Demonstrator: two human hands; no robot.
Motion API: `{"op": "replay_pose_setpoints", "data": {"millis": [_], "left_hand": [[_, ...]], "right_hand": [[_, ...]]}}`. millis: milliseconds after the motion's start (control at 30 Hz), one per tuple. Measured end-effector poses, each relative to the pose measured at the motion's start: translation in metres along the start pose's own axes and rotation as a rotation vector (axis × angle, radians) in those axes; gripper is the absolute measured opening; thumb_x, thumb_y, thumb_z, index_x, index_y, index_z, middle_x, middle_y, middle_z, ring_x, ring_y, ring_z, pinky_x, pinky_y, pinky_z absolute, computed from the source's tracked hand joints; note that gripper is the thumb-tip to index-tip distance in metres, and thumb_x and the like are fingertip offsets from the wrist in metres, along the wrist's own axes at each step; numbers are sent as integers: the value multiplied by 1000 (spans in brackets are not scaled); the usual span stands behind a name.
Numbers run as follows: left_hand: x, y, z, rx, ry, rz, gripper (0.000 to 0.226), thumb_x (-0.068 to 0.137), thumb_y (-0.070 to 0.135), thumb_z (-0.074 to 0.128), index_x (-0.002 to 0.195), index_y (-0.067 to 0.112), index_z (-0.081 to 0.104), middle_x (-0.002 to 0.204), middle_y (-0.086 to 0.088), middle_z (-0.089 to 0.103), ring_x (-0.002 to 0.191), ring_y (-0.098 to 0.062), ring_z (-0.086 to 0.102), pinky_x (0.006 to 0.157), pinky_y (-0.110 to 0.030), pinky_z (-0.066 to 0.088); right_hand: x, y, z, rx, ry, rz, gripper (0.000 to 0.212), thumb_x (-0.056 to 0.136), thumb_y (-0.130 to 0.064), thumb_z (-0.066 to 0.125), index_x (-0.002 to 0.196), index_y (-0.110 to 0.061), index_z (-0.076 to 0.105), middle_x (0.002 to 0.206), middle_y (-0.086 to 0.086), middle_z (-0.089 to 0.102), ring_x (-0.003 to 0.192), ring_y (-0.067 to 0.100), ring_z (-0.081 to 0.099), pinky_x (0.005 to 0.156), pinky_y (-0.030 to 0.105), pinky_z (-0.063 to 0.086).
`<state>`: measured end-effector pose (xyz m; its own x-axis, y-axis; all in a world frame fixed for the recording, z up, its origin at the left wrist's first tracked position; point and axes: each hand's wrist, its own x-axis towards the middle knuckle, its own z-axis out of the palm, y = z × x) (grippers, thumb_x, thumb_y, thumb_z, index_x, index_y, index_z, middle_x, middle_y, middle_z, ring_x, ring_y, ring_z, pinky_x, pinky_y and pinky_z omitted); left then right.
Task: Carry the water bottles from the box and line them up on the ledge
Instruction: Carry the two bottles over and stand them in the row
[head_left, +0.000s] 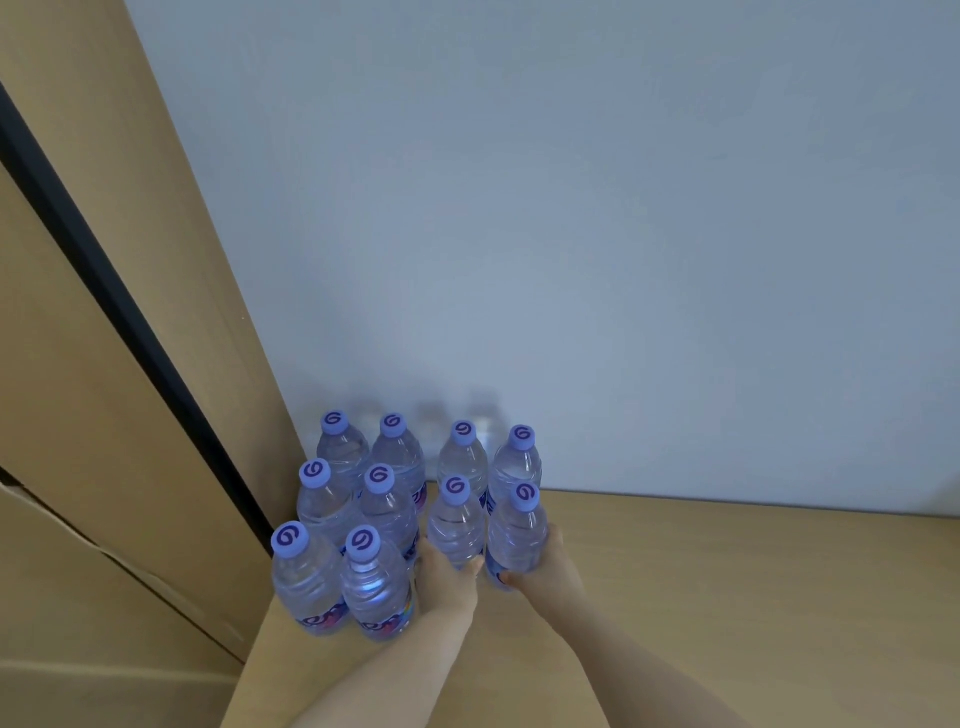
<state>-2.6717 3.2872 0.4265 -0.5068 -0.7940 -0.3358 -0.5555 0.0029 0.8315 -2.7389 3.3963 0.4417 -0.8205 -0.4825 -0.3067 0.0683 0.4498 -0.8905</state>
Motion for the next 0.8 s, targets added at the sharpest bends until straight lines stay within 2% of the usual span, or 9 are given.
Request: {"op": "replay_pose_setpoints", "data": {"millis": [100,200,300,400,533,600,667,733,800], "left_hand": [[1,1,-1,24,-10,-5,64,81,15,75,131,-3,40,129,-19,56,121,-34,52,100,-40,42],[0,1,-3,41,-32,-12,67,81,19,75,131,-4,38,127,-20,57,119,-35,53,98,-42,44],[-3,-4,-9,153,-58,83,60,87,21,69,132,-3,39,128,-18,56,120,-32,53,98,-36,44],[-6,-10,-14,181,-61,188,58,90,13,63,139,0,35,131,-17,53,124,-30,50,102,-34,41],[-14,-14,-14,149,-86,205,58,92,8,58,143,2,32,135,-16,50,123,-30,49,98,-30,38],[-21,-16,-14,175,-128,171,59,93,5,54,145,3,27,136,-17,47,120,-31,51,92,-30,40],[-29,-20,-17,279,-206,118,48,94,5,47,140,3,30,126,-17,52,104,-29,58,78,-32,45],[-37,-27,-21,379,-279,130,33,95,7,42,128,9,39,106,-9,56,85,-23,57,65,-28,43],[-47,-36,-27,458,-329,146,14,95,10,39,106,16,45,93,-2,53,87,-24,58,68,-29,44]], "right_hand": [[-1,1,1,-1,16,3,25,63,-10,62,83,-6,47,83,12,51,67,19,41,60,30,40],[-4,6,3,-15,65,59,35,69,-15,68,97,-8,48,94,8,59,71,16,53,63,26,44],[-9,13,5,-55,115,97,38,78,-19,69,108,-14,47,96,-5,60,77,8,59,60,19,45],[-15,17,7,-126,164,143,36,85,-24,63,117,-16,49,90,-16,56,73,2,57,53,16,42],[-24,20,11,-250,185,179,40,92,-29,55,129,-16,48,101,-9,57,73,3,54,55,20,42],[-30,23,14,-315,178,168,38,94,-28,52,130,-15,51,103,-6,56,80,10,57,63,25,43],[-38,24,17,-361,146,158,34,94,-25,50,126,-14,55,109,-3,59,94,16,59,72,26,43],[-45,28,21,-389,102,148,28,93,-23,48,117,-13,58,106,-1,61,92,16,58,75,28,46],[-52,31,23,-425,46,142,26,92,-22,46,113,-14,59,102,-1,63,86,15,57,76,28,48]]}}
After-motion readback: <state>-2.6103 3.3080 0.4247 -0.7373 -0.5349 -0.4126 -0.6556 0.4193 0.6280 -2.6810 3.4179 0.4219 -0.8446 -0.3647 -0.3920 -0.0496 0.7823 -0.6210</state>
